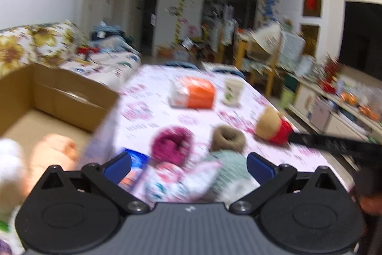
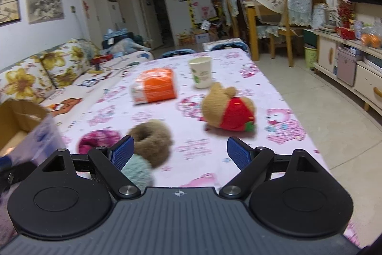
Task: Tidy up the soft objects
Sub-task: 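Move both tools back from the box to the table, then grasp white fluffy pom-pom with left tool while right tool approaches brown bear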
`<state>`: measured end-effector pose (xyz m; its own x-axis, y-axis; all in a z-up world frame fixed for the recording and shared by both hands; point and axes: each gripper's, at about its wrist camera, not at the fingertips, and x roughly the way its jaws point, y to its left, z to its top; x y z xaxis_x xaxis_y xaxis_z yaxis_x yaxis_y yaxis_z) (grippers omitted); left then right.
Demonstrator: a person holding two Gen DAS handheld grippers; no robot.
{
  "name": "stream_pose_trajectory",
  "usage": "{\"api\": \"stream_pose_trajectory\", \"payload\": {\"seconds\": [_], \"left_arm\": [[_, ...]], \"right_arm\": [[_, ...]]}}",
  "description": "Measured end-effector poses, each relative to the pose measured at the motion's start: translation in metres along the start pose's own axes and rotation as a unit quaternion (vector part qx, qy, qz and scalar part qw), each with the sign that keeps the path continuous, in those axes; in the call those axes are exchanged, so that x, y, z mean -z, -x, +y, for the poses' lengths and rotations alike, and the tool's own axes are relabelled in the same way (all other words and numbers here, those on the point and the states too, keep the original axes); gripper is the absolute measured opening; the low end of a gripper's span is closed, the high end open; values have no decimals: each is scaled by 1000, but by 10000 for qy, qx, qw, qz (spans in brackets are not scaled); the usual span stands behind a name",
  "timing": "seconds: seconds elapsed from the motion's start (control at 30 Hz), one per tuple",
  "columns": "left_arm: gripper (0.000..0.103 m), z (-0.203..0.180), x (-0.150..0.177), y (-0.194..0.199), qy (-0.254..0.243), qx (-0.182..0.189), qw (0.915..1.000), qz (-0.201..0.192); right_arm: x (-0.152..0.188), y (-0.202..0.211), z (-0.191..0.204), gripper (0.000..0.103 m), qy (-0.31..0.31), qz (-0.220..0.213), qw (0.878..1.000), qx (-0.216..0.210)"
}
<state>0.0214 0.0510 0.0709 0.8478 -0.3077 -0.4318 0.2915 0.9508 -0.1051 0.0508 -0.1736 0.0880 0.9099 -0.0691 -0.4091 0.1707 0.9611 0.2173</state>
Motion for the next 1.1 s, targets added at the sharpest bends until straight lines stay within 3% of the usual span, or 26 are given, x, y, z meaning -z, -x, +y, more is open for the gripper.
{"api": "stream_pose_trajectory", "payload": {"seconds": [0.2, 0.47, 0.8, 0.97, 1.1], "left_arm": [[102, -26, 15, -18, -310, 356, 9978, 455], [95, -41, 26, -41, -459, 341, 9958, 719], [87, -52, 38, -53, -688, 327, 9931, 897], [80, -53, 40, -56, -709, 308, 9925, 951], [68, -55, 42, -59, -713, 299, 9921, 983]], "right_arm": [[-9, -32, -37, 103, -160, 129, 9992, 346], [-19, -79, -71, 103, 73, 45, 9993, 351], [-27, -122, -69, 103, 485, 136, 9987, 87], [-23, -139, -62, 103, 816, 181, 9952, 503], [-25, -153, -66, 103, 920, 254, 9933, 653]]}}
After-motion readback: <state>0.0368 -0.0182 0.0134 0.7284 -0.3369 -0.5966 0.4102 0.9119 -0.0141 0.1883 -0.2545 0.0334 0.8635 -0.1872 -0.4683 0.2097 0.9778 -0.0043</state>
